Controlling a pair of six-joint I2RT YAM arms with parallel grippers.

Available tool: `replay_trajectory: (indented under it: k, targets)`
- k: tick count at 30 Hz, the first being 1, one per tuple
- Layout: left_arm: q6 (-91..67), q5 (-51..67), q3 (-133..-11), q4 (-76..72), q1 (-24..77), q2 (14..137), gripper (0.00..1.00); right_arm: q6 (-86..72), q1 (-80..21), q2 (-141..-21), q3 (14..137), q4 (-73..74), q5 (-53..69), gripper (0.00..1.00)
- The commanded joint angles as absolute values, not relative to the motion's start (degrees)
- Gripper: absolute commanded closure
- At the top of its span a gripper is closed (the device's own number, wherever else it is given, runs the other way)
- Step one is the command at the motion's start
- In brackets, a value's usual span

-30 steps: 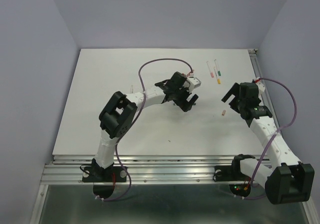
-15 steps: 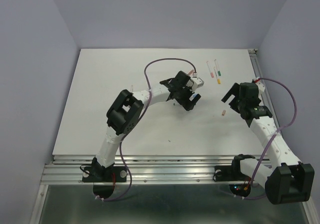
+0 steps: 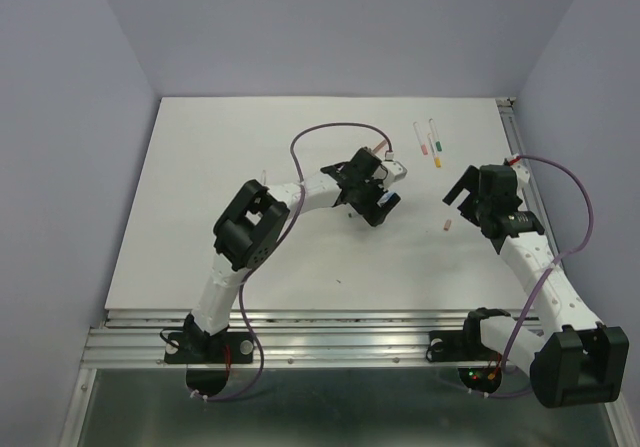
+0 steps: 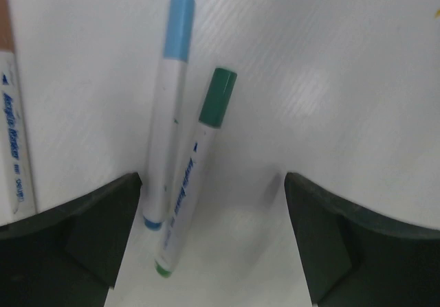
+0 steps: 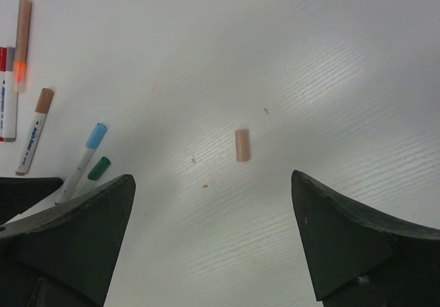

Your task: Open the pen caps

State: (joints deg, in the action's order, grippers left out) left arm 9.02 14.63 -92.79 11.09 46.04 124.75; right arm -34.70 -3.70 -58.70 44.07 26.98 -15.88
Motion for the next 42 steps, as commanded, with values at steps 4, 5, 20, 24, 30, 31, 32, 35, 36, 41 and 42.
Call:
replay_trajectory:
  k: [4, 5, 20, 24, 30, 31, 32, 35, 36, 41, 42]
  targets:
    - [7.91, 11.78, -89.82, 12.92, 47.29, 122.34, 0.02, -34.19, -3.25, -58.45, 42.98, 25.58, -16.61, 0.00]
    - [7.82, 11.60, -89.82, 12.92, 47.37, 122.34, 0.03, -34.19, -3.34, -58.45, 42.98, 25.49, -16.61, 0.00]
    - [3.96, 2.11, -83.94, 12.92, 48.96, 118.04, 0.11, -34.10, -3.25, -58.27, 42.72, 25.66, -16.26, 0.00]
    - [2.73, 1.76, -80.34, 11.43, 49.04, 116.11, 0.13, -34.10, -3.34, -58.53, 42.71, 25.49, -16.17, 0.00]
    - [1.50, 2.11, -78.40, 9.93, 49.57, 115.31, 0.28, -34.10, -3.34, -58.71, 42.71, 25.49, -16.08, 0.00]
    - [1.41, 2.37, -78.57, 9.84, 49.57, 115.40, 0.31, -34.10, -3.25, -58.71, 42.71, 25.49, -16.00, 0.00]
    - [1.49, 2.55, -78.84, 9.93, 49.57, 115.84, 0.34, -34.10, -3.25, -58.71, 42.71, 25.49, -16.00, 0.00]
    - [2.02, 2.99, -79.80, 9.93, 49.66, 116.80, 0.39, -34.10, -3.34, -58.71, 42.63, 25.49, -15.91, 0.00]
    - [2.11, 3.08, -80.15, 10.02, 49.66, 117.07, 0.42, -34.10, -3.25, -58.71, 42.63, 25.49, -15.91, 0.00]
    - [2.90, 3.96, -82.09, 10.72, 49.75, 118.12, 0.55, -34.10, -3.25, -58.62, 42.63, 25.49, -16.08, 0.00]
    - [2.99, 4.04, -82.18, 10.90, 49.83, 118.12, 0.57, -34.10, -3.34, -58.71, 42.63, 25.40, -16.08, 0.00]
